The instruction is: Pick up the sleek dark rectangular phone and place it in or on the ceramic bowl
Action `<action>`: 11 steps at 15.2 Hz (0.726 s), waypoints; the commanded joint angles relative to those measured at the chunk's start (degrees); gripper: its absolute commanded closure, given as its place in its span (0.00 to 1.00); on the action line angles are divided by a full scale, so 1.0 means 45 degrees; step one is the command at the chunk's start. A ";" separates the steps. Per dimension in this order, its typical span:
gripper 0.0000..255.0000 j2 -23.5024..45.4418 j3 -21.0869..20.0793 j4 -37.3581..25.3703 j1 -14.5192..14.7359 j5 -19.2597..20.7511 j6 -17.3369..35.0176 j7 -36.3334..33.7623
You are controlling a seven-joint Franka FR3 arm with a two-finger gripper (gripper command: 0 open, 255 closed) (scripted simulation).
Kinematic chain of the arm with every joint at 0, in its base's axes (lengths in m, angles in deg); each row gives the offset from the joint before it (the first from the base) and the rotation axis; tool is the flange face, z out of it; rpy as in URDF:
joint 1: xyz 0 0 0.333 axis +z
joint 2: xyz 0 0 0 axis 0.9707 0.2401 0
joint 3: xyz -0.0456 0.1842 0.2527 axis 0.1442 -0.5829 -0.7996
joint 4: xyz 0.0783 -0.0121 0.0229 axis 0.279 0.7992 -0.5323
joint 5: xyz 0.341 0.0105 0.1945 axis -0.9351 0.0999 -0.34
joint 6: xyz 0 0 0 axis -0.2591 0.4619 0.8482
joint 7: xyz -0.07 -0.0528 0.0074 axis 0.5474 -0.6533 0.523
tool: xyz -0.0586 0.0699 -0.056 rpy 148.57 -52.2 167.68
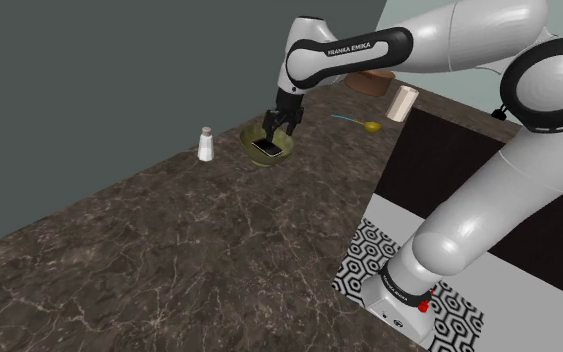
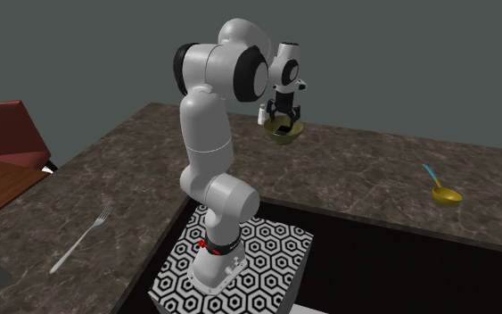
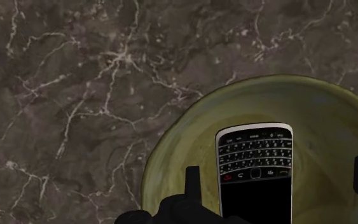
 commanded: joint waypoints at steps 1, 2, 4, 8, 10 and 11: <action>0.00 -0.0179 0.0008 -0.0477 -0.0004 -0.0012 -0.0658 0.0007; 0.00 -0.0292 0.0016 -0.0787 -0.0009 -0.0020 -0.1081 0.0014; 0.00 -0.0369 0.0022 -0.1043 -0.0011 -0.0025 -0.1413 0.0019; 0.00 -0.0369 0.0022 -0.1043 -0.0011 -0.0025 -0.1413 0.0019; 0.00 -0.0369 0.0022 -0.1043 -0.0011 -0.0025 -0.1413 0.0019; 0.00 -0.0369 0.0022 -0.1043 -0.0011 -0.0025 -0.1413 0.0019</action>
